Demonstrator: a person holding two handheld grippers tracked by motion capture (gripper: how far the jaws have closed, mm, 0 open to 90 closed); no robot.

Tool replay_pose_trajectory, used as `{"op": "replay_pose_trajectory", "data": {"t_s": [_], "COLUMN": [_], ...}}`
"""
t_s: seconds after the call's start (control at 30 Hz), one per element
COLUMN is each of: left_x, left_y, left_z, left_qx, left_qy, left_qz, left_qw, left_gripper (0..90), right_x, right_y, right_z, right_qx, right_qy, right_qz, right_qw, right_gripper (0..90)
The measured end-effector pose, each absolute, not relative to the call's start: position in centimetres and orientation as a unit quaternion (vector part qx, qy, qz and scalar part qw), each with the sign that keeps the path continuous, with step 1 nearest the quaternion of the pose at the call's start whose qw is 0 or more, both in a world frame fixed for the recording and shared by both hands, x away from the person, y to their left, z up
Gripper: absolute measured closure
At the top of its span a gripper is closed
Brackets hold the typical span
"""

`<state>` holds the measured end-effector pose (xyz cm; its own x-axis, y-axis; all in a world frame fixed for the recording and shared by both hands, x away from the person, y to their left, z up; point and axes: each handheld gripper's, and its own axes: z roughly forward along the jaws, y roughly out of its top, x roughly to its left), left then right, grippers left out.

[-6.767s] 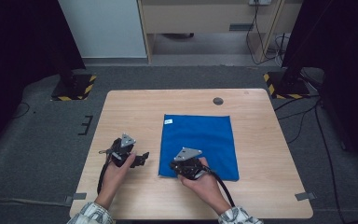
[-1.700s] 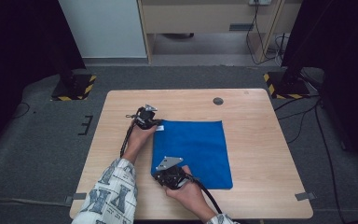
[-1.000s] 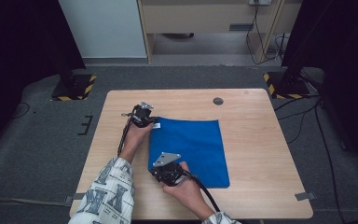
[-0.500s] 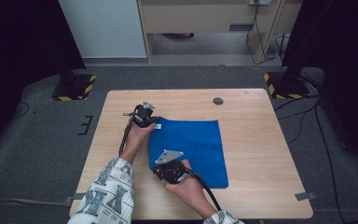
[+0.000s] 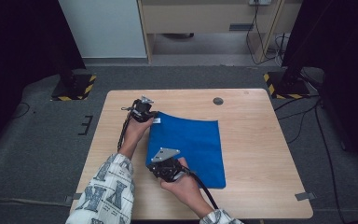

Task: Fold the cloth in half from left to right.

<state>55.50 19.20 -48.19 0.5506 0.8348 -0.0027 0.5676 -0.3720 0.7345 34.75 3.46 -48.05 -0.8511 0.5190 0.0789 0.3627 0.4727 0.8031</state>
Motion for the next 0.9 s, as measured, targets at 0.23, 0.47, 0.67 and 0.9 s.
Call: {"op": "replay_pose_trajectory", "data": {"t_s": [0.23,0.47,0.67,0.9], "left_x": [55.7,55.7,55.5,55.1], "left_y": [20.2,21.4,22.5,23.5], "left_z": [-47.5,-47.5,-47.4,-46.9], "left_qx": [0.807,0.804,0.803,0.801], "left_qy": [0.433,0.441,0.445,0.447], "left_qz": [0.197,0.199,0.204,0.208], "left_qw": [0.349,0.345,0.341,0.339], "left_gripper": [88.4,88.4,88.4,88.3], "right_x": [34.8,34.7,34.7,34.6], "right_y": [4.8,5.8,6.6,8.0], "right_z": [-47.6,-47.4,-47.2,-47.2], "right_qx": [0.261,0.253,0.252,0.242], "right_qy": [0.853,0.856,0.855,0.856], "right_qz": [0.443,0.442,0.443,0.449], "right_qw": [0.093,0.094,0.095,0.086], "right_gripper": [87.2,87.2,87.2,87.1]}}
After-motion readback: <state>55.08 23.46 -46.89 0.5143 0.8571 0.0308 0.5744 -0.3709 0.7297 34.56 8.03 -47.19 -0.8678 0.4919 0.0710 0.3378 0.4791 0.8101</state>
